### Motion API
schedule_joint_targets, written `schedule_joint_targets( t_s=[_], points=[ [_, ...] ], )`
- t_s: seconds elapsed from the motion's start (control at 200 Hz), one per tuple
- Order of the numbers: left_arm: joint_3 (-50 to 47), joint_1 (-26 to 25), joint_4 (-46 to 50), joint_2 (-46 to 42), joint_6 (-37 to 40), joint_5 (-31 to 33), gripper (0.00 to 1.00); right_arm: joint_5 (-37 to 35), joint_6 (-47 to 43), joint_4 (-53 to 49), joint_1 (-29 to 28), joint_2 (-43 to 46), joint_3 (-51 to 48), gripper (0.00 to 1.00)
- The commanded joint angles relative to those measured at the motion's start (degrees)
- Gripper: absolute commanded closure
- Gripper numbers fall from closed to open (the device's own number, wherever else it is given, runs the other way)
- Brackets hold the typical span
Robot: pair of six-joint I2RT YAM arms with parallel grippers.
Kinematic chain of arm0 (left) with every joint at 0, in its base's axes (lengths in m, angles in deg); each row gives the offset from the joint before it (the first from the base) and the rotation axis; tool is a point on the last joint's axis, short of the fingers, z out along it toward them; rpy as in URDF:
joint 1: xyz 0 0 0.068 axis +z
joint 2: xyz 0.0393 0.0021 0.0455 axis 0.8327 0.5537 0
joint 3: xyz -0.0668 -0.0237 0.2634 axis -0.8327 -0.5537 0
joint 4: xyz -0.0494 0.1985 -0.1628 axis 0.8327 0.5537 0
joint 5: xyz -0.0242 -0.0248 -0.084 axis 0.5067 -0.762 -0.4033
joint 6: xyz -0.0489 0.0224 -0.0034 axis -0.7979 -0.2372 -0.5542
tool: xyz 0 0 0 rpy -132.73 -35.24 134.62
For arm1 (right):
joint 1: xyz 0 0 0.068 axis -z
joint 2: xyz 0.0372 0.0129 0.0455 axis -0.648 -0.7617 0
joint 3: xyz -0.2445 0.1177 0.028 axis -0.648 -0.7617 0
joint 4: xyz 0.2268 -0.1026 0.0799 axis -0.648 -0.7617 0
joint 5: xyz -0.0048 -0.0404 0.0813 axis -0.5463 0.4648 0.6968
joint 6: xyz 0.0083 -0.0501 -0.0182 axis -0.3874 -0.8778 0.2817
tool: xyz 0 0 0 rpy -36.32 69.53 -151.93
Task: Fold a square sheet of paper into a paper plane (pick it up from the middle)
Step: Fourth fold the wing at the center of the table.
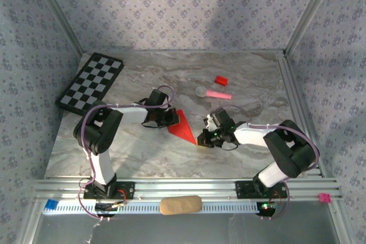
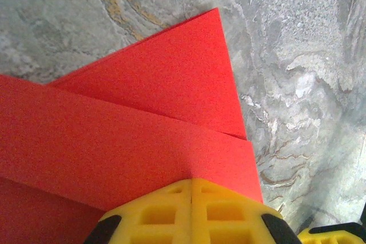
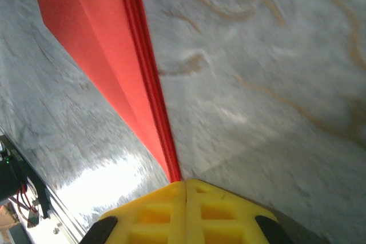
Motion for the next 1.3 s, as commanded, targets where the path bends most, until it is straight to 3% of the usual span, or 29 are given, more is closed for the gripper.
schedule_joint_targets(
  t_s=[0.0, 0.19, 0.465, 0.79, 1.039, 1.294],
  points=[
    [-1.8, 0.5, 4.5, 3.2, 2.5, 4.3, 0.96, -0.9, -0.6, -5.1, 0.5, 3.6, -0.4, 0.98],
    [-1.9, -0.2, 3.9, 3.3, 2.0, 4.3, 0.96, 0.9, 0.3, -2.1, 0.8, 2.2, 4.9, 0.96],
    [-1.9, -0.2, 4.1, 3.4, 1.9, 5.1, 0.96, 2.6, 3.5, 2.4, -0.4, -9.7, 13.1, 0.97],
    [0.4, 0.4, 5.6, 2.9, 1.9, 4.3, 0.94, 0.6, 2.9, 1.0, -1.4, -12.7, 9.2, 0.99],
    [4.7, 0.3, 9.7, -2.7, 3.2, 4.1, 0.83, -1.0, 2.7, -0.6, -1.6, -13.6, 8.8, 1.0],
    [1.9, -1.8, 3.9, -4.7, -2.9, -1.8, 0.9, -2.1, 3.8, -1.0, -1.9, -14.2, 9.6, 1.0]
  ],
)
